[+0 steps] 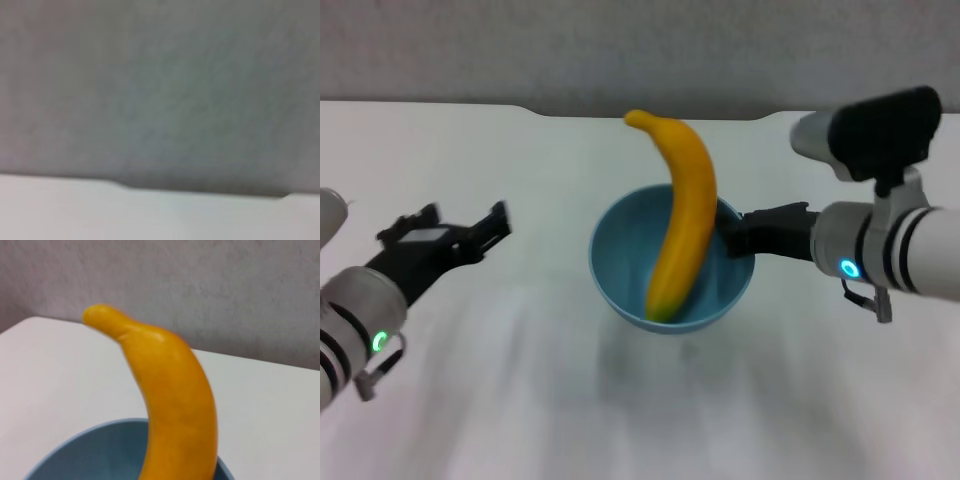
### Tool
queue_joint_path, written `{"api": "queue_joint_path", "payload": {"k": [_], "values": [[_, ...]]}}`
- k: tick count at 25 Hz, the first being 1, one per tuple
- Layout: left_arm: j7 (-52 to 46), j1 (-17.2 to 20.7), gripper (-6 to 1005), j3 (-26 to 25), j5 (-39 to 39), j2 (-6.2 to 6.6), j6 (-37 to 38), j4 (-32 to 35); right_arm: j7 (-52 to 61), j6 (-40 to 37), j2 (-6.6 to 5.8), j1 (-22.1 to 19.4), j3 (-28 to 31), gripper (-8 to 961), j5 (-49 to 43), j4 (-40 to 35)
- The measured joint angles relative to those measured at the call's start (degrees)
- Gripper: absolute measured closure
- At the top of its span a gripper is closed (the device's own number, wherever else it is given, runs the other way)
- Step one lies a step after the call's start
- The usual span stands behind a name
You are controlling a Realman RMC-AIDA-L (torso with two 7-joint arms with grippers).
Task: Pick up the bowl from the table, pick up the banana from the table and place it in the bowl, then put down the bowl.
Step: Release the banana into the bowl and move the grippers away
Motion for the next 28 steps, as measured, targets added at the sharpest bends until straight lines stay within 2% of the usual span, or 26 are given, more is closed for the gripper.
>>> {"api": "queue_joint_path", "payload": {"k": [1, 2, 7, 13, 28], "values": [[0.1, -0.6, 103, -1.5, 1.8, -0.1, 5.2, -0.6, 0.0, 3.2, 0.04, 2.7, 1.4, 899, 0.0, 2.1], [0.1, -0.6, 104, -1.5, 1.8, -0.1, 5.2, -0.6, 0.0, 3.2, 0.04, 2.7, 1.4, 899, 0.0, 2.1], [0.2, -2.3, 106, -4.9, 5.6, -0.28, 16.0, -0.4, 0.0, 6.5, 0.2, 8.4, 2.8, 898, 0.2, 9.4], [0.2, -2.5, 109, -7.9, 7.2, -0.51, 18.4, 1.8, 0.0, 3.5, 0.41, 7.4, 2.2, 897, 0.2, 10.5], [0.1, -3.1, 108, -8.4, 8.1, -0.51, 18.7, 4.6, -0.9, -3.6, 0.42, 3.3, -0.2, 896, 4.0, 15.9]]}}
